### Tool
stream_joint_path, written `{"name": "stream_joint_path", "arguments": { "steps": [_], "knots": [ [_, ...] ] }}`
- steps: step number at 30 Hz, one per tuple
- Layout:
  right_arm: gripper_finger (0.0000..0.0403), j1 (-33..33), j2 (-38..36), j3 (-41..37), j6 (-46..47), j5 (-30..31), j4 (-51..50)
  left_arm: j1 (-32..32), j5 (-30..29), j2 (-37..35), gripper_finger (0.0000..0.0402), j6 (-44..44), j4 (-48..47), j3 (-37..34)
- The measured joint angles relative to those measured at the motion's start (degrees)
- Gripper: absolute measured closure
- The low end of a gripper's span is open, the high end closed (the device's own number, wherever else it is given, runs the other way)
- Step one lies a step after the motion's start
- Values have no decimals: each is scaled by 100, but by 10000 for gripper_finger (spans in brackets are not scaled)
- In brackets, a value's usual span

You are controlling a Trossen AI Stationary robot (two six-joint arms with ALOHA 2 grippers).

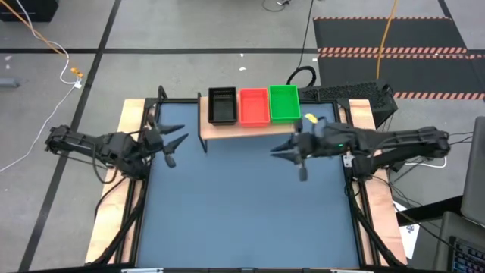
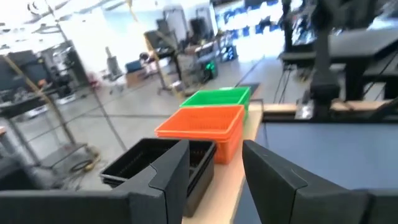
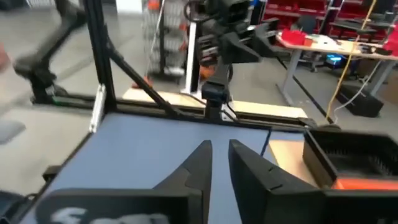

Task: Stack baskets on shelf by color
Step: Return to Home Position

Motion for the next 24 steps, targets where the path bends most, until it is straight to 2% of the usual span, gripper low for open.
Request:
{"name": "stream_joint_path", "arguments": {
  "steps": [6, 12, 18, 24],
  "knots": [
    [394, -190, -1457, -1719, 424, -22, 717, 196, 497, -775, 250, 362, 1031, -976],
    [399, -252, -2221, -2954, 688, -53, 1376, 590, 891, -1406, 250, 136, 1333, -1645],
    [402, -258, -2595, -3709, 847, -25, 1762, 803, 1180, -1902, 250, -218, 1321, -2096],
    [402, -271, -2949, -4114, 742, -75, 1948, 803, 1182, -2340, 250, -377, 1216, -2449]
  ]
}}
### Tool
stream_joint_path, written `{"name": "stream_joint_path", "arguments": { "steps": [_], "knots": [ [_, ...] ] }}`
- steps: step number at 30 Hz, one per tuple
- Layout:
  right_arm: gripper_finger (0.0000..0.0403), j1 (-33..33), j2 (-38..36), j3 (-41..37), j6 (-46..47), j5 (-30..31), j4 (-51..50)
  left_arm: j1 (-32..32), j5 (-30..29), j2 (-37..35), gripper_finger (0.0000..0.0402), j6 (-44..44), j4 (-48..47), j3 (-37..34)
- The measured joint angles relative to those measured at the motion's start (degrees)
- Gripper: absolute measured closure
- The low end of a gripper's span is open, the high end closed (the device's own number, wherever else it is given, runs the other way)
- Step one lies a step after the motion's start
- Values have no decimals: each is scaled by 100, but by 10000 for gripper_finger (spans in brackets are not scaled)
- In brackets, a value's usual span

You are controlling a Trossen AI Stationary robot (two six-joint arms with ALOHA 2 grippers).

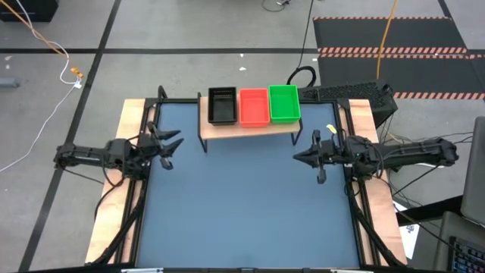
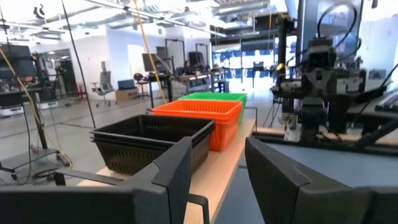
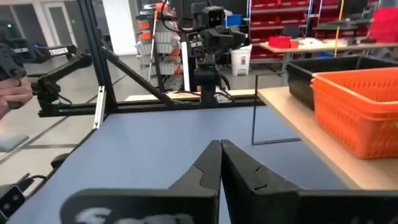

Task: Stack baskets on shelf by color
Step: Return to Home Position

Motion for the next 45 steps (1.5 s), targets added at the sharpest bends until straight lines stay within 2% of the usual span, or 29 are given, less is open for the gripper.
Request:
{"name": "stream_joint_path", "arguments": {
  "steps": [10, 18, 34, 37, 42, 45],
  "knots": [
    [403, -79, -1131, -62, -76, -304, -412, 0, -3, -744, 250, -297, -942, -22],
    [403, -83, -1367, -1005, -155, -306, 406, 0, -2, -743, 250, -333, -1239, -63],
    [403, -336, -1954, -1722, -180, -310, 587, 0, -104, -743, 250, -421, -930, -461],
    [403, -427, -2144, -1726, -181, -572, 551, 0, -101, -742, 250, -498, -800, -478],
    [403, -536, -2420, -1735, -125, -911, 478, 0, 209, -744, 250, -398, 21, -789],
    [403, -538, -2513, -1741, -47, -916, 263, 0, 253, -744, 250, -520, -104, -810]
  ]
}}
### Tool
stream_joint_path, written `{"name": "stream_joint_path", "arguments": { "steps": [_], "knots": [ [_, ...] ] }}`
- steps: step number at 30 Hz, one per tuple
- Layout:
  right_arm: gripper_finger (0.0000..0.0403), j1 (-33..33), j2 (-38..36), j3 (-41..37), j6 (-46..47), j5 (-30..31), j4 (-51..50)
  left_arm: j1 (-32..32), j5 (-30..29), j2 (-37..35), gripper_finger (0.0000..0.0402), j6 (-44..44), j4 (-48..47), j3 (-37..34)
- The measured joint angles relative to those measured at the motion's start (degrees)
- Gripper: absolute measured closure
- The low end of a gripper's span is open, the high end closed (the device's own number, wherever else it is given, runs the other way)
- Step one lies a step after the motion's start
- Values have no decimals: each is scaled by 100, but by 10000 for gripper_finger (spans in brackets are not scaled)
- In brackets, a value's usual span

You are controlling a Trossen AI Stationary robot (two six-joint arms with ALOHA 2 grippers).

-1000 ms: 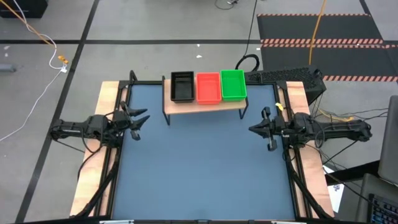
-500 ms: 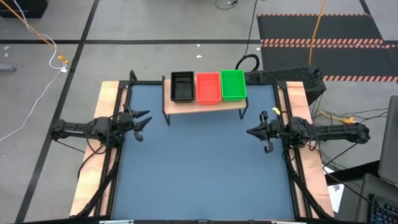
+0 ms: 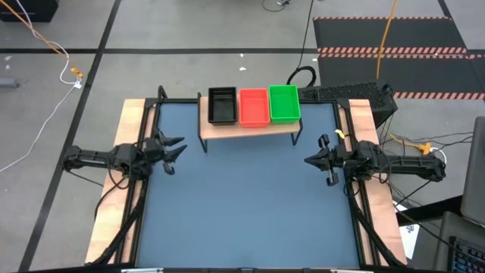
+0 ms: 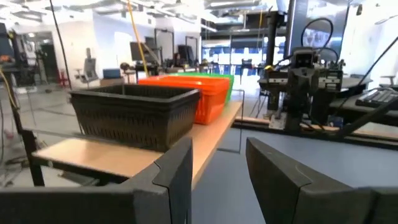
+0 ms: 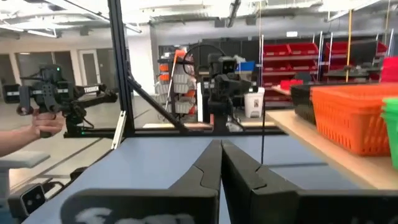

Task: Stack baskets on shelf by color
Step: Return to Home Position

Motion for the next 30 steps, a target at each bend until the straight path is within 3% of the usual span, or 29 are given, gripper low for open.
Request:
{"name": "stream_joint_path", "arguments": {
  "steps": [10, 19, 25, 30],
  "knots": [
    [403, 2, 1, -11, 212, 18, -183, 0, 420, 153, 250, -107, -498, 17],
    [403, 2, 40, -15, 67, 28, -183, 4, 254, 415, 250, 197, -502, 17],
    [403, 2, 47, -15, -924, 33, -183, 4, 251, 413, 250, 210, -506, 17],
    [403, 2, 47, -18, -923, 33, -182, 4, 247, 413, 250, 214, -508, 17]
  ]
}}
